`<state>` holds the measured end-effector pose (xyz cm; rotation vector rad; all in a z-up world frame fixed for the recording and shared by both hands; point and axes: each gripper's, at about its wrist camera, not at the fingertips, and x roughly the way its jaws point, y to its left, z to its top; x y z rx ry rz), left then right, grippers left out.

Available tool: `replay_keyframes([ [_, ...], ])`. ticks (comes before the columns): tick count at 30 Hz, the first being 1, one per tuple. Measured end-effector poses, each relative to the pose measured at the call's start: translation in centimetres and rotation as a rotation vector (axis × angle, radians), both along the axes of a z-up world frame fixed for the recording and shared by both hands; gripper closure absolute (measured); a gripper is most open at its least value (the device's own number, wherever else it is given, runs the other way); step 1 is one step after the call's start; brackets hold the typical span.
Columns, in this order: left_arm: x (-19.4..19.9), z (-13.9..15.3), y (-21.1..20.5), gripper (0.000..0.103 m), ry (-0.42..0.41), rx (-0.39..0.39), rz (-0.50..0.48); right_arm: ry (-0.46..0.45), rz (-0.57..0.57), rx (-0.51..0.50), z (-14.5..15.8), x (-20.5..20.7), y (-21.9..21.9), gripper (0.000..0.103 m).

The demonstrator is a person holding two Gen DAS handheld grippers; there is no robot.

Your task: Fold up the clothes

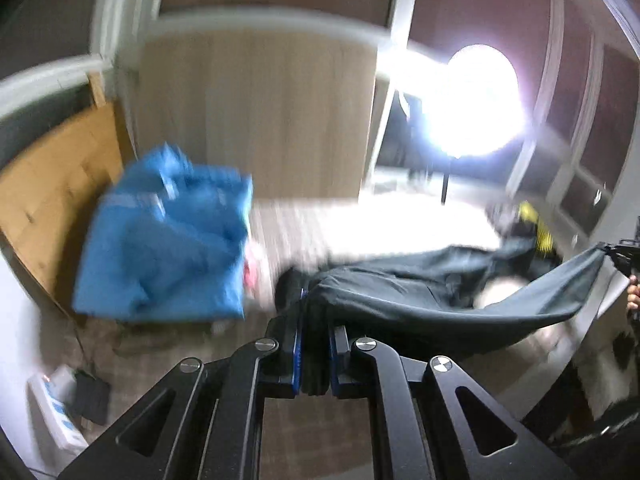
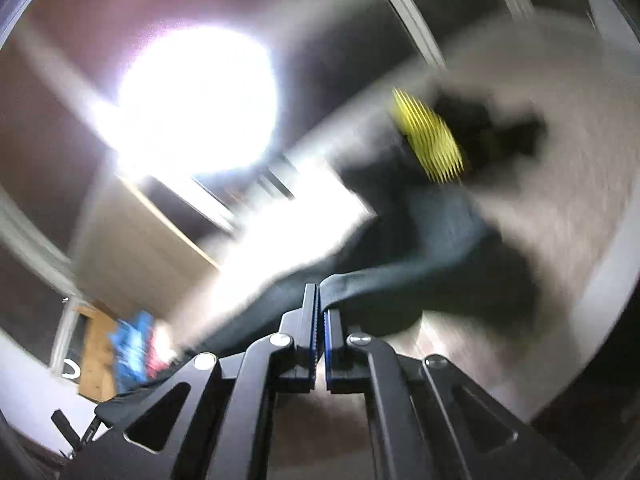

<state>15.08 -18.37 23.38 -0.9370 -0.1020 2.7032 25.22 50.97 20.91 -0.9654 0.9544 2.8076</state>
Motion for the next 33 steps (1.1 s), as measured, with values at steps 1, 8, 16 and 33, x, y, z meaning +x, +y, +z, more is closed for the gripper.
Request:
replay_keyframes([
  [1, 0.5, 1.8, -0.2, 0.095, 0.039, 0.005, 0.008, 0.065, 0.003, 0.032, 2.6, 0.5, 0.2, 0.101],
  [8, 4.2, 11.1, -1.3, 0.095, 0.212, -0.032, 0.064, 0.165, 0.008, 0.146, 10.6, 1.2, -0.2, 0.101],
  [16, -4.2, 11.2, 1.9, 0.094, 0.091, -0.221, 0.073, 0.200, 0.061, 0.260, 12.6, -5.4, -1.1, 0.101],
  [33, -28.8, -7.3, 11.7, 0.076, -0.311, -0.499, 0.064, -0.360, 0.288, 0.560, -8.7, -35.7, -3.5, 0.075],
])
